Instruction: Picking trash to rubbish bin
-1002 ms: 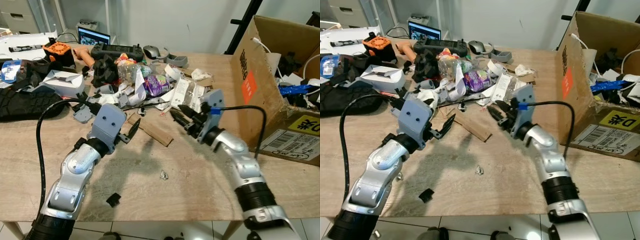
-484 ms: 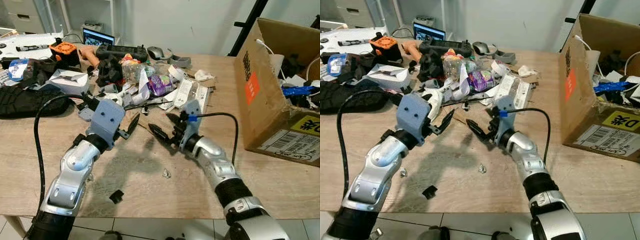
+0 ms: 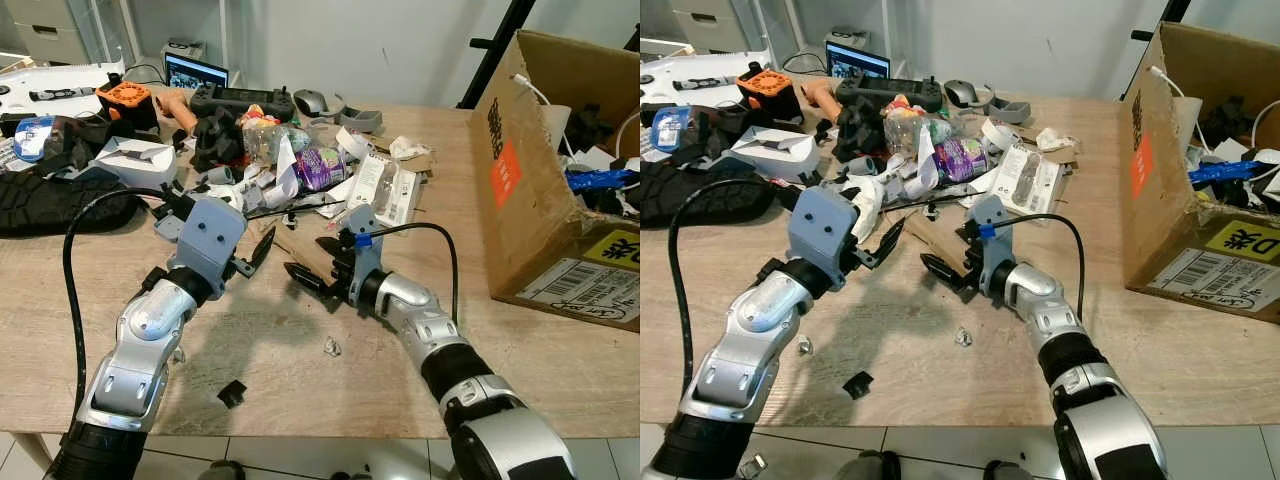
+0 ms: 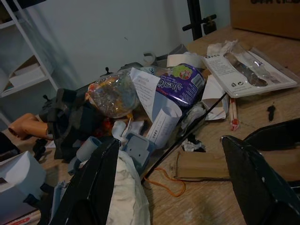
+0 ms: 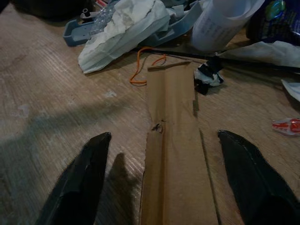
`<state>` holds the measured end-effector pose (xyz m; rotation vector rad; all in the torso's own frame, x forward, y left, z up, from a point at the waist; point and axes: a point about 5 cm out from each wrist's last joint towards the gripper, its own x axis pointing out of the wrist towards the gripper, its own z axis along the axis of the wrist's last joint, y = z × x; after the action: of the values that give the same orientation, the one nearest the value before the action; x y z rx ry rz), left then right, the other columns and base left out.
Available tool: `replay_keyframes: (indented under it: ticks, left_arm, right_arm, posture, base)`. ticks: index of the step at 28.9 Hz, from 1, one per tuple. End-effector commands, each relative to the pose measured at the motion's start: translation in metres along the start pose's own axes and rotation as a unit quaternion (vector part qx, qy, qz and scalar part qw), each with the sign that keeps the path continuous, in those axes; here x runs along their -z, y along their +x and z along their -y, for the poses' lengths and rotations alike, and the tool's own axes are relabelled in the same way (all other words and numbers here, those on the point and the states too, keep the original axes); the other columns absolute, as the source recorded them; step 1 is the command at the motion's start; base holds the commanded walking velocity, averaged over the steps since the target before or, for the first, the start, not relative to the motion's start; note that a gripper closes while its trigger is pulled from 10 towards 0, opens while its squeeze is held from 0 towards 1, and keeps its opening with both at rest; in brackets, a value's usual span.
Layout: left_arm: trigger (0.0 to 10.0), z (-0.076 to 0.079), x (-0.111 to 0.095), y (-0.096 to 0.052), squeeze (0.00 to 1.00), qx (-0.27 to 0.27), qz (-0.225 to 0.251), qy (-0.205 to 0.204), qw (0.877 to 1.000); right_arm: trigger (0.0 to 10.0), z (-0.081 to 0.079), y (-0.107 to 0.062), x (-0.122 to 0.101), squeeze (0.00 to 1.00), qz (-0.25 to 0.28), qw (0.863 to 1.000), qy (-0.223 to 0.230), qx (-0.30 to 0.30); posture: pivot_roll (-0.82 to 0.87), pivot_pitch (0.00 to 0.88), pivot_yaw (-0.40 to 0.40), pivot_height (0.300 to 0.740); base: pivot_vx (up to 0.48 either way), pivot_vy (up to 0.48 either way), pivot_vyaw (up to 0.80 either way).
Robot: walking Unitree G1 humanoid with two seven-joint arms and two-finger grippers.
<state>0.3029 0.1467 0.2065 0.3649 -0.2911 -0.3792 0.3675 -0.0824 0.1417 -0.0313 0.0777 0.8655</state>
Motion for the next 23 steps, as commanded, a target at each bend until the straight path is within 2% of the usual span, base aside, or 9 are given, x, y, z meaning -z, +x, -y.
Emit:
replay_keyframes:
  ticks: [1, 4, 7, 10, 15, 19, 20, 21, 23]
  left_arm:
    - [10.0, 0.002, 0.002, -0.001, 0.00, 0.005, -0.007, 0.000, 1.000]
    - [10.0, 0.002, 0.002, 0.000, 0.00, 0.006, -0.008, 0.001, 1.000]
    - [10.0, 0.003, 0.002, -0.001, 0.00, 0.005, -0.007, -0.001, 1.000]
    - [10.0, 0.003, 0.003, 0.001, 0.00, 0.005, -0.007, 0.000, 1.000]
    - [10.0, 0.003, 0.001, 0.000, 0.00, 0.005, -0.004, -0.003, 1.000]
    - [10.0, 0.002, 0.002, 0.001, 0.00, 0.003, -0.004, -0.003, 1.000]
    - [10.0, 0.002, 0.001, 0.000, 0.00, 0.002, -0.003, -0.004, 1.000]
    - [10.0, 0.002, 0.001, 0.000, 0.00, 0.002, -0.003, -0.004, 1.000]
    - [10.0, 0.002, 0.002, 0.001, 0.00, 0.002, -0.003, -0.002, 1.000]
  right_arm:
    - [0.0, -0.004, -0.005, 0.027, 0.00, -0.056, 0.998, 0.034, -0.009]
    - [0.0, -0.003, -0.006, 0.027, 0.00, -0.058, 0.998, 0.037, -0.011]
    - [0.0, -0.001, -0.008, 0.028, 0.00, -0.057, 0.997, 0.043, -0.007]
    - [0.0, 0.002, -0.009, 0.028, 0.00, -0.053, 0.997, 0.052, 0.001]
    - [0.0, 0.003, -0.009, 0.026, 0.00, -0.037, 0.997, 0.065, 0.005]
    - [0.0, 0.005, -0.009, 0.022, 0.00, -0.026, 0.998, 0.062, 0.005]
    - [0.0, 0.006, -0.009, 0.013, 0.00, -0.001, 0.998, 0.059, 0.002]
    - [0.0, 0.006, -0.009, 0.013, 0.00, -0.001, 0.998, 0.059, 0.002]
    - [0.0, 0.010, -0.006, -0.013, 0.00, 0.050, 0.998, 0.047, -0.007]
  posture:
    - [0.11, 0.216, -0.041, 0.740]
    - [0.11, 0.230, -0.042, 0.740]
    - [0.11, 0.206, -0.039, 0.740]
    - [0.11, 0.237, -0.045, 0.740]
    - [0.11, 0.203, -0.040, 0.740]
    - [0.11, 0.237, -0.042, 0.740]
    - [0.10, 0.214, -0.040, 0.740]
    - [0.10, 0.214, -0.040, 0.740]
    - [0.10, 0.238, -0.045, 0.740]
  base:
    - [0.000, 0.000, 0.00]
    - [0.000, 0.000, 0.00]
    - [0.000, 0.000, 0.00]
    - [0.000, 0.000, 0.00]
    - [0.000, 0.000, 0.00]
    - [0.000, 0.000, 0.00]
    - [0.000, 0.000, 0.00]
    - [0.000, 0.000, 0.00]
    - [0.000, 0.000, 0.00]
